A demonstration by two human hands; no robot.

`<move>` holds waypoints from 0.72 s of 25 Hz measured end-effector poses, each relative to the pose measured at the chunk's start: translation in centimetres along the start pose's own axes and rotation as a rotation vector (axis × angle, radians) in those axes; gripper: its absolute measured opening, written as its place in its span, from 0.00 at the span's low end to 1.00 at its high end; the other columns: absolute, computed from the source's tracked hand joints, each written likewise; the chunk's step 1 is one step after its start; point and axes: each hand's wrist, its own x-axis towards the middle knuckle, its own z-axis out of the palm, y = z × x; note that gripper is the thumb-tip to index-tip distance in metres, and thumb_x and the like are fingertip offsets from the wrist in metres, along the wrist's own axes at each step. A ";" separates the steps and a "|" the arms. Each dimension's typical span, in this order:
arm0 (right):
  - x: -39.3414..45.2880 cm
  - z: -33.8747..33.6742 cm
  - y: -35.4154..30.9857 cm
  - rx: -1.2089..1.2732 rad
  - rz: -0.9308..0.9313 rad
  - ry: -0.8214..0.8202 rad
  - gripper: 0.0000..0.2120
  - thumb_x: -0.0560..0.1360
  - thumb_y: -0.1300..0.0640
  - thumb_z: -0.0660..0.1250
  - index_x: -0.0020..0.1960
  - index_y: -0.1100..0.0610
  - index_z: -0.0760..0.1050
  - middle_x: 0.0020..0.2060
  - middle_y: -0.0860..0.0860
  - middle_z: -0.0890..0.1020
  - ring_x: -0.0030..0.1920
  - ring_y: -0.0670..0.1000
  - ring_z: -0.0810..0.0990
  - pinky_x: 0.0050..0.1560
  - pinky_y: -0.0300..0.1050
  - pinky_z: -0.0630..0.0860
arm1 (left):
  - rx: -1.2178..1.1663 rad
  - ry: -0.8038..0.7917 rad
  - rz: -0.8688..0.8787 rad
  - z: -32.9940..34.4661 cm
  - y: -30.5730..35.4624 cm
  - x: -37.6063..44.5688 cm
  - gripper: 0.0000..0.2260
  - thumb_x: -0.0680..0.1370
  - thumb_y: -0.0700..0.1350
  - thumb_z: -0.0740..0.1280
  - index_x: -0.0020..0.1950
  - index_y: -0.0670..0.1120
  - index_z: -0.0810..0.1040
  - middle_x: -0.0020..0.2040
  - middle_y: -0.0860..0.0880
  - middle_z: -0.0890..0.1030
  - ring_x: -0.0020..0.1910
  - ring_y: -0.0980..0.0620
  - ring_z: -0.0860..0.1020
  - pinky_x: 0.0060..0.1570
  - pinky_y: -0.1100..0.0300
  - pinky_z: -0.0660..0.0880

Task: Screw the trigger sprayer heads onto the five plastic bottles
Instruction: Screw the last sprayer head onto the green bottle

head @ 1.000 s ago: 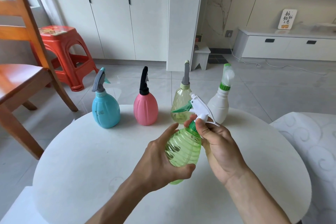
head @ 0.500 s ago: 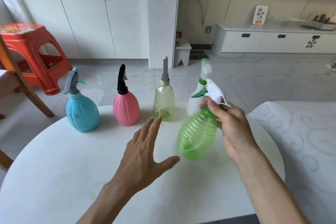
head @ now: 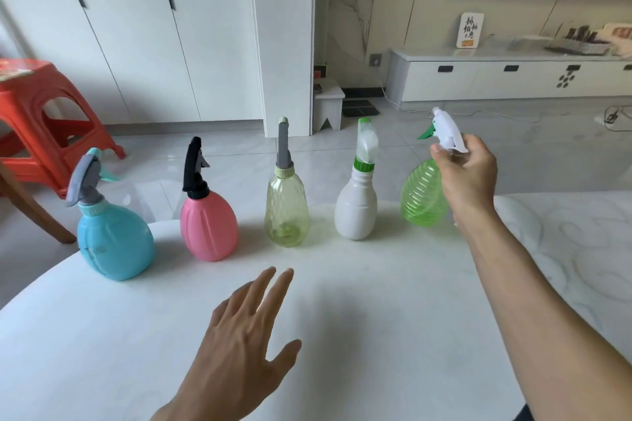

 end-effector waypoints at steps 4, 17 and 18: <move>1.1 1.4 1.8 -0.032 -0.013 0.008 0.07 0.70 0.50 0.71 0.46 0.50 0.77 0.33 0.42 0.78 0.34 0.48 0.74 0.36 0.41 0.69 | 0.108 -0.036 0.018 0.5 -0.3 0.2 0.42 0.62 0.55 0.81 0.73 0.46 0.73 0.67 0.44 0.78 0.59 0.41 0.82 0.51 0.46 0.80; -0.7 2.3 5.3 -0.184 0.018 -0.114 0.16 0.74 0.52 0.73 0.58 0.57 0.76 0.51 0.54 0.84 0.53 0.58 0.80 0.47 0.44 0.69 | 0.198 -0.081 0.029 0.9 -0.2 0.6 0.35 0.62 0.60 0.73 0.67 0.46 0.80 0.61 0.46 0.83 0.53 0.45 0.84 0.43 0.50 0.83; -0.8 2.3 5.3 -0.191 0.026 -0.121 0.16 0.74 0.52 0.72 0.58 0.57 0.75 0.50 0.53 0.83 0.53 0.58 0.79 0.46 0.43 0.68 | 0.204 -0.077 0.032 1.0 -0.1 0.6 0.35 0.62 0.60 0.73 0.67 0.46 0.80 0.61 0.46 0.83 0.53 0.45 0.84 0.43 0.50 0.83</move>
